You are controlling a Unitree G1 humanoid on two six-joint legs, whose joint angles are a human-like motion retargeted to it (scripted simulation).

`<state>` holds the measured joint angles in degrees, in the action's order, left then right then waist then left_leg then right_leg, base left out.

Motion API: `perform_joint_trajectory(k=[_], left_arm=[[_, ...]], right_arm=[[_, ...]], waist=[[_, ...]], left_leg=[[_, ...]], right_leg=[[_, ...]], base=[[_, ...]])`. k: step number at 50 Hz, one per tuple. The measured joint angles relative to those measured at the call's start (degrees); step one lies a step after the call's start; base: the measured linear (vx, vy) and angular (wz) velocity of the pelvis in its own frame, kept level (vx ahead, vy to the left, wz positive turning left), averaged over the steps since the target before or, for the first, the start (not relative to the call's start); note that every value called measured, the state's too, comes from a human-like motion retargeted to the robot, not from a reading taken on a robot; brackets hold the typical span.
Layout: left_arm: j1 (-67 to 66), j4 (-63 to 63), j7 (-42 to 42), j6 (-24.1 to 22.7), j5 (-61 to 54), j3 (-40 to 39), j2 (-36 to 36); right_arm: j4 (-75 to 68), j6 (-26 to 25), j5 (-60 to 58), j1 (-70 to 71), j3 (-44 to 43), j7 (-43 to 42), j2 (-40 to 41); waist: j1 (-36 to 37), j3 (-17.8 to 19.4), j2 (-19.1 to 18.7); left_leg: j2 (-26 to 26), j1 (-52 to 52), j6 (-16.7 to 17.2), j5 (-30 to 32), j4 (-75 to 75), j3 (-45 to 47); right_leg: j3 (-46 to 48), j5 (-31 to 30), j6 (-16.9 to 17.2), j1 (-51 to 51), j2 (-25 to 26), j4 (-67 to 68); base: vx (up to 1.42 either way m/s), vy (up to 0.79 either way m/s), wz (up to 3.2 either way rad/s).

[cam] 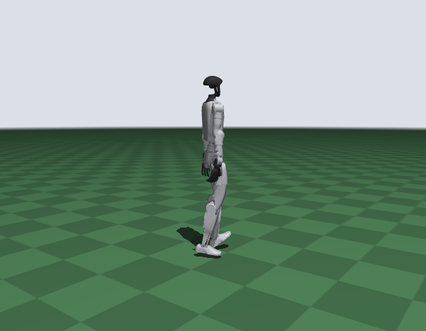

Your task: In place motions

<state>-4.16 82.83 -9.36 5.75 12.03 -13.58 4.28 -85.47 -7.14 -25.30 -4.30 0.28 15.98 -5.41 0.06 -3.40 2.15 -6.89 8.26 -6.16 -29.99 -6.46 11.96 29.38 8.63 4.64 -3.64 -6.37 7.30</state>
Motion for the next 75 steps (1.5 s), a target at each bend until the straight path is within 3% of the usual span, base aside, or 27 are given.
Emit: perform_joint_trajectory(k=[5, 8, 10, 12, 15, 18, 22, 28, 32, 37, 42, 49, 53, 55, 59, 61, 68, 75], left_arm=[[3.03, 1.01, 2.03, -0.28, -0.23, 1.05, 0.09], [4.76, 2.21, 1.76, -0.36, -1.0, 1.31, 0.33], [4.85, 2.93, 1.64, -0.33, -1.99, 0.13, 0.42], [4.73, 3.9, 1.72, -0.27, -3.3, -0.47, 0.53], [4.86, 5.78, 3.06, -0.27, -6.1, -2.0, 0.77], [4.44, 7.13, 4.3, -0.53, -9.0, -4.85, 0.3], [3.23, 8.38, 4.74, -1.32, -11.82, -8.16, -1.79], [1.19, 8.25, 4.29, -3.28, -14.23, -9.26, -3.24], [1.89, 7.56, 3.98, -2.77, -13.83, -9.11, -3.18], [1.98, 4.52, 4.94, -1.12, -9.15, -4.88, -2.13], [1.49, 2.89, 8.93, 1.08, -3.94, -1.83, -0.49], [0.86, 2.25, 8.53, 0.74, -4.65, -3.13, -1.29], [1.04, 3.32, 7.01, 0.61, -5.89, -3.65, -2.16], [1.27, 3.82, 6.76, 0.6, -5.88, -3.41, -2.16], [1.88, 4.01, 6.0, 0.87, -4.44, -2.86, -0.96], [2.63, 3.9, 5.83, 1.14, -3.67, -2.74, -0.22], [4.77, 2.12, 4.52, 0.82, -5.37, -1.95, 0.89], [5.65, 1.28, 3.78, 0.21, -6.25, -1.42, -0.33]], right_arm=[[-1.26, 0.75, 2.17, -1.75, -2.03, 1.15, -0.76], [-1.82, -0.14, 1.14, -1.74, -2.89, 1.53, -1.03], [-1.63, -0.49, -1.28, -1.66, -1.69, 1.32, -1.42], [-0.61, -0.65, -4.18, -1.63, -1.21, 0.44, -1.62], [1.62, -0.64, -8.22, -1.11, -0.94, -1.49, -1.88], [2.76, 0.06, -8.72, -0.47, -0.57, -3.08, -2.19], [3.97, -0.34, -5.6, 0.48, -1.26, -3.28, -1.95], [6.91, 0.62, 1.96, 2.53, -2.98, -0.75, 1.0], [9.41, 2.52, 5.8, 2.97, -1.49, 1.49, 2.73], [11.51, 3.03, 2.34, 3.12, 1.53, 2.88, 2.49], [11.13, 2.74, -2.01, 2.48, 2.26, 1.07, 1.68], [6.95, 0.52, -1.76, 1.27, 0.17, -0.89, -0.12], [5.8, -1.26, -1.12, 0.86, -1.53, -4.27, -1.28], [6.16, -1.62, -0.14, 0.63, -2.3, -6.19, -1.7], [6.69, -1.49, 2.35, 0.71, -2.83, -6.55, -1.52], [6.84, -1.46, 3.68, 1.04, -3.31, -5.82, -0.9], [8.98, -0.34, 3.89, 1.52, -1.49, -4.75, 0.66], [10.01, 0.08, 1.08, 2.26, 0.96, -4.6, 1.07]], waist=[[7.21, 0.51, 1.06], [0.34, 2.75, 2.25], [1.2, 3.47, 2.23], [-0.07, 3.32, 1.8], [-5.4, 1.74, 0.3], [-7.45, 1.04, -1.01], [-2.86, 2.17, -1.08], [-7.11, 1.98, -2.35], [-3.34, 2.61, -1.15], [2.5, 3.1, 0.84], [1.62, 2.48, 0.85], [1.09, 1.52, -0.73], [-0.01, 2.15, -3.88], [-2.31, 3.31, -7.24], [-7.06, 3.83, -8.95], [-8.68, 3.94, -8.77], [-11.97, 4.91, -8.34], [-13.66, 5.59, -6.01]], left_leg=[[0.33, 3.67, 4.61, -1.4, -1.28, -2.61], [-2.07, 3.22, 9.21, -0.33, -0.78, -3.63], [1.6, 3.03, 15.92, 2.54, -0.11, 5.68], [5.36, 2.84, 20.56, 8.0, -0.04, 15.42], [8.3, 5.35, 21.16, 18.34, -0.12, 25.68], [8.4, 6.78, 21.16, 24.88, 1.2, 26.26], [7.5, 3.97, 21.16, 32.64, 4.75, 24.93], [5.62, 3.11, 21.16, 29.83, 4.33, 17.19], [6.29, 2.68, 21.16, 29.58, 4.43, 20.74], [7.46, 2.59, 21.16, 29.34, 3.94, 25.59], [6.11, 0.75, 21.08, 26.98, 4.43, 24.19], [3.77, -1.84, 19.54, 22.9, 5.95, 22.5], [6.08, -3.7, 20.02, 21.0, 5.66, 22.05], [9.11, -5.22, 20.76, 20.25, 5.52, 21.2], [9.43, -5.83, 19.78, 19.69, 6.66, 18.82], [9.36, -5.3, 19.28, 19.8, 6.95, 17.78], [9.63, -3.8, 17.72, 19.59, 7.04, 15.41], [6.25, -3.7, 15.85, 18.41, 6.83, 12.62]], right_leg=[[6.94, 3.04, 2.83, -0.7, -3.22, 3.48], [22.8, 1.47, 0.51, -4.48, -0.21, -1.61], [27.05, 1.89, 1.27, -6.15, 0.92, -2.26], [33.54, 1.89, 2.05, -7.32, 2.26, -3.02], [45.48, 0.77, 3.38, -6.95, 3.93, -3.87], [51.89, 0.36, 3.97, -7.1, 5.21, -3.89], [50.84, 2.51, 4.76, -10.31, 4.86, -2.5], [55.79, 2.93, 6.01, -12.37, 5.07, -0.98], [52.8, 2.21, 6.41, -13.03, 3.75, -1.47], [47.72, 0.97, 6.63, -12.97, 0.46, -1.02], [47.89, -0.54, 7.57, -14.27, 0.34, -1.85], [47.04, -3.81, 8.09, -16.03, -0.08, -1.48], [43.6, -7.9, 4.91, -16.9, -0.86, 3.25], [37.8, -7.98, 0.01, -16.21, -1.2, 9.5], [16.92, -3.24, 0.6, -4.5, -3.09, 25.11], [7.59, -1.53, 0.98, 1.75, -1.21, 29.67], [-5.74, 0.44, 0.05, 11.23, 7.24, 27.19], [-15.56, 1.96, 1.08, 14.37, 10.61, 13.3]], base=[[-0.39, -0.16, 2.14], [-0.32, -0.17, 4.65], [-0.25, -0.13, 3.12], [-0.21, -0.04, 2.86], [-0.3, 0.12, 3.34], [-0.19, 0.14, 1.99], [0.05, 0.05, -0.09], [0.02, 0.09, 0.63], [0.01, 0.06, -0.59], [0.02, 0.1, -0.8], [0.0, 0.12, 0.24], [-0.01, 0.21, 0.11], [-0.02, 0.24, 0.15], [-0.02, 0.17, 0.64], [-0.06, 0.08, 0.79], [-0.16, 0.04, 0.74], [-0.12, 0.01, 0.57], [-0.02, 0.02, 0.5]])
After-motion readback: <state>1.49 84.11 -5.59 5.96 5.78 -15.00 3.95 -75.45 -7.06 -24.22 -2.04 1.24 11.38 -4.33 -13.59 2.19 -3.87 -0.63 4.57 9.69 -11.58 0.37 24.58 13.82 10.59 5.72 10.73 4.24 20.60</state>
